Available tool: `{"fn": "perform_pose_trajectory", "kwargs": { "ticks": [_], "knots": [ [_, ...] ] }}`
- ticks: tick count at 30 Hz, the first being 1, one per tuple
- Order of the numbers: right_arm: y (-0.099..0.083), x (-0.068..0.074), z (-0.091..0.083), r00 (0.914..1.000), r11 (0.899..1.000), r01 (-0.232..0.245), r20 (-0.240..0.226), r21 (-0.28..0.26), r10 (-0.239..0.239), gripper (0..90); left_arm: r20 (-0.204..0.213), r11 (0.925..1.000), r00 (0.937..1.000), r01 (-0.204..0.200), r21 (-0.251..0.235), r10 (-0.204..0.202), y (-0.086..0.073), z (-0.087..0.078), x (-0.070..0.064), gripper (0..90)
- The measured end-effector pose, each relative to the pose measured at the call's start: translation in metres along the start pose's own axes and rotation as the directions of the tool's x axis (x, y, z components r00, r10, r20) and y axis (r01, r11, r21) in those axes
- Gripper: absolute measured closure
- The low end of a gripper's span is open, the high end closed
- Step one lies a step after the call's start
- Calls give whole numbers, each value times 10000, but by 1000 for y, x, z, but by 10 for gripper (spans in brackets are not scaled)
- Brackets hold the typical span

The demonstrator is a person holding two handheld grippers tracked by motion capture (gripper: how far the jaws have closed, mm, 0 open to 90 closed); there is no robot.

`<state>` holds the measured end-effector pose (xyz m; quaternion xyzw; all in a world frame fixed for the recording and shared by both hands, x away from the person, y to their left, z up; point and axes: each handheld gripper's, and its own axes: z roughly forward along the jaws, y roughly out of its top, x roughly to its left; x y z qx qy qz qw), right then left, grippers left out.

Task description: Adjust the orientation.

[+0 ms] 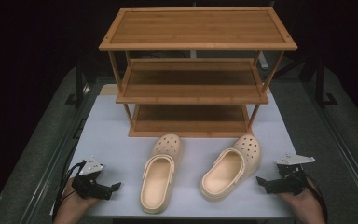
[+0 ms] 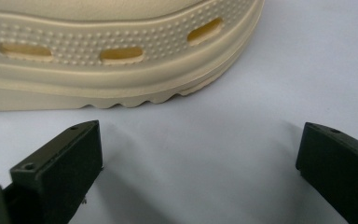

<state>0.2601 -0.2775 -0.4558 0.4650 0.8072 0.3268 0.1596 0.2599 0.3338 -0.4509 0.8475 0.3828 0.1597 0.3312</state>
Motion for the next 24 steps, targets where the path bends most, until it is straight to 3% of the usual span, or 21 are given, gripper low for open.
{"fn": "perform_pose_trajectory", "kwargs": {
  "ticks": [6, 12, 19, 24],
  "knots": [
    [6, -6, -13, 9988, 9988, -477, 52, -80, 477, 194, 4, 10000, 10000, 1, 1, -1, 0, 0, 0, 0],
    [15, -20, -24, 9963, 9955, -849, -151, -409, 844, 530, 4, 10000, 10000, 10, 25, -10, 0, 0, 0, 0],
    [30, -26, -29, 9983, 9941, -553, 110, -929, 565, 866, 0, 10000, 10000, 72, -26, -72, 0, 0, 0, 0],
    [45, -33, -28, 9984, 9921, -565, -38, -1116, 565, 899, 4, 10000, 10000, 45, -14, -45, 0, 0, 0, 0]
  ]
}}
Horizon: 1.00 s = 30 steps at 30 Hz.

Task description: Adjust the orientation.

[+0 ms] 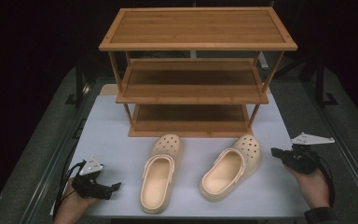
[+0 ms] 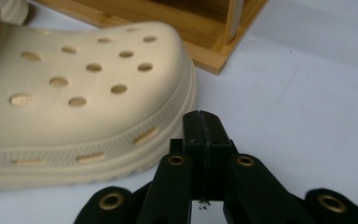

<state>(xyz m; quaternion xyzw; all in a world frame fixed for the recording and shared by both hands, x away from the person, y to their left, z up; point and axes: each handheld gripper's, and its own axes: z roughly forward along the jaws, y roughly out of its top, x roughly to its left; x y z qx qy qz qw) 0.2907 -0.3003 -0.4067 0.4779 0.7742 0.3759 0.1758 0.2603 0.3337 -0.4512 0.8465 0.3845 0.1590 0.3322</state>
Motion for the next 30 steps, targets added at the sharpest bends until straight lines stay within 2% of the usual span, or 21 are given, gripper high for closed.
{"fn": "perform_pose_trajectory", "kwargs": {
  "ticks": [5, 15, 21, 24, 27, 30],
  "knots": [
    [10, -6, 12, 9999, 10000, -20, -161, -44, 19, 898, 4, 10000, 10000, 21, 1, -21, 0, 0, 0, 0],
    [25, -12, 37, 9996, 9998, -102, -261, 194, 107, 898, 20, 10000, 10000, 33, 22, -33, 0, 0, 0, 0],
    [30, -8, 48, 9990, 9992, 38, -441, 390, -21, 899, 27, 10000, 10000, 31, 19, -31, 0, 0, 0, 0],
    [32, -4, 50, 9993, 9986, 194, -322, 485, -178, 900, 27, 10000, 10000, 33, 17, -33, 0, 0, 0, 0],
    [32, -3, 52, 9979, 9990, 169, -634, 411, -143, 900, 35, 10000, 10000, 36, 19, -36, 0, 0, 0, 0],
    [32, 3, 54, 9972, 9984, 343, -682, 454, -312, 900, 32, 10000, 10000, 34, 21, -34, 0, 0, 0, 0]
  ]
}}
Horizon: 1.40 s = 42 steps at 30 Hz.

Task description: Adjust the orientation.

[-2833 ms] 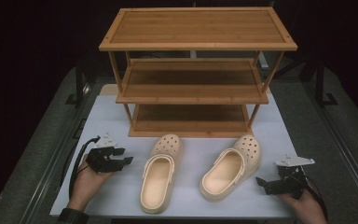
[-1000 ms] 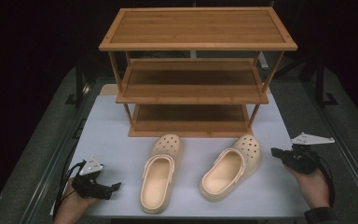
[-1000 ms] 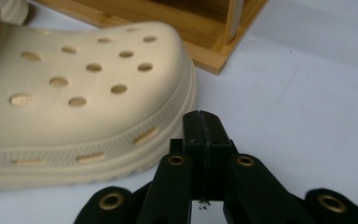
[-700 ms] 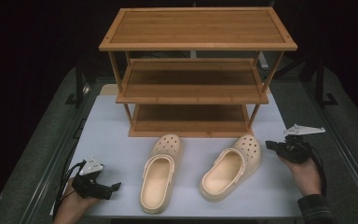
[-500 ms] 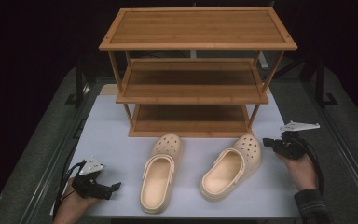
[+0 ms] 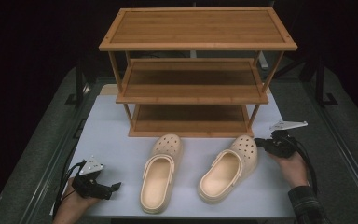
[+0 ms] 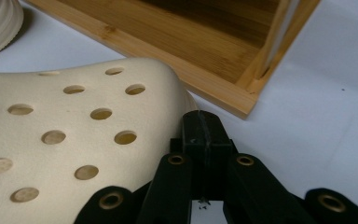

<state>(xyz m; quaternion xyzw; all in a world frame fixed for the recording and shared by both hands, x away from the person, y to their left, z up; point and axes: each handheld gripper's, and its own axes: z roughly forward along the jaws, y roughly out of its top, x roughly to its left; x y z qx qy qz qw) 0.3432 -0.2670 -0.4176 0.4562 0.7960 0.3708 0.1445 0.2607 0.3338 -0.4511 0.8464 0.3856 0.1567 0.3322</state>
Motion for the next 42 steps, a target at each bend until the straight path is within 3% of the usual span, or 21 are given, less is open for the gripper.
{"fn": "perform_pose_trajectory", "kwargs": {
  "ticks": [19, 24, 34, 42],
  "knots": [
    [4, 33, 10, 9950, 9965, 777, -647, 322, -755, 899, 8, 10000, 10000, 6, 5, -6, 0, 0, 0, 0],
    [0, 33, 2, 9943, 9971, 706, -820, 270, -682, 898, 5, 10000, 10000, 7, -28, -7, 0, 0, 0, 0],
    [-24, 41, -20, 9931, 9971, 654, -1003, 392, -612, 897, 5, 10000, 10000, 5, -28, -5, 0, 0, 0, 0],
    [-34, 46, -21, 9916, 9954, 699, -1135, 648, -623, 896, 6, 10000, 10000, 11, -28, -11, 0, 0, 0, 0]
  ]
}}
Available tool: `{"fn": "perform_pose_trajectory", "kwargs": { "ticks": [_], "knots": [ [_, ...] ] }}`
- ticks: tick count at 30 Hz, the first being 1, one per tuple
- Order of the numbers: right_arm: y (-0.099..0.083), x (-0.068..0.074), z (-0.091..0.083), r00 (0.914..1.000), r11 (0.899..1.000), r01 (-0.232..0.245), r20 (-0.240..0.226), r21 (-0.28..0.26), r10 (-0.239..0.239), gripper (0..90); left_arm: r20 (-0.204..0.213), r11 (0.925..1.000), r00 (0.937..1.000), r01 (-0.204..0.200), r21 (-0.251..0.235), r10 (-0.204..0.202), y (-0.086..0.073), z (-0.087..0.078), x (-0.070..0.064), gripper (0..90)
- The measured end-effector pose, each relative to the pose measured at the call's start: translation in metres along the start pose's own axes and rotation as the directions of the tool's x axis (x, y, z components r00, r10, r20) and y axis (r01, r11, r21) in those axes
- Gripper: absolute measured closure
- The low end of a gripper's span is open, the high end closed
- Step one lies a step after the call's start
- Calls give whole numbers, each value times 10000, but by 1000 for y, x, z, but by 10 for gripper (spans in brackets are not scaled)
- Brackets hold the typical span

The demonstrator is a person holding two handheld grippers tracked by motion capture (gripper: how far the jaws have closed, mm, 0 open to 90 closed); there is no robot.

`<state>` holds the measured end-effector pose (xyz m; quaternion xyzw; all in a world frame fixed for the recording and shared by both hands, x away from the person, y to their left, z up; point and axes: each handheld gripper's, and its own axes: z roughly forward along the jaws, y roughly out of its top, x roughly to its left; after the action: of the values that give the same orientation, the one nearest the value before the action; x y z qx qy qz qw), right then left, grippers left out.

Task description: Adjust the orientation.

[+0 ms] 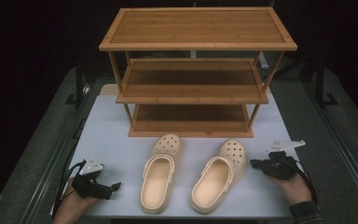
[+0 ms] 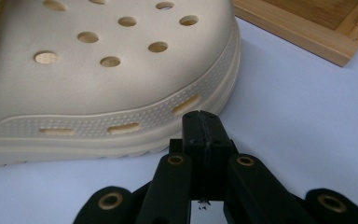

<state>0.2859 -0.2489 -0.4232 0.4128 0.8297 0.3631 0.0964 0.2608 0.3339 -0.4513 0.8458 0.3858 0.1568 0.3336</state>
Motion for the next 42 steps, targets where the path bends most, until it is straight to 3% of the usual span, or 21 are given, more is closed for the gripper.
{"fn": "perform_pose_trajectory", "kwargs": {
  "ticks": [7, 42],
  "knots": [
    [2, 2, 8, 9995, 9997, 194, -244, 127, -191, 896, 1, 10000, 10000, -4, -2, 4, 0, 0, 0, 0],
    [35, 1, 41, 9980, 9979, 545, -350, 356, -532, 898, 8, 10000, 10000, 8, 29, -8, 0, 0, 0, 0]
  ]
}}
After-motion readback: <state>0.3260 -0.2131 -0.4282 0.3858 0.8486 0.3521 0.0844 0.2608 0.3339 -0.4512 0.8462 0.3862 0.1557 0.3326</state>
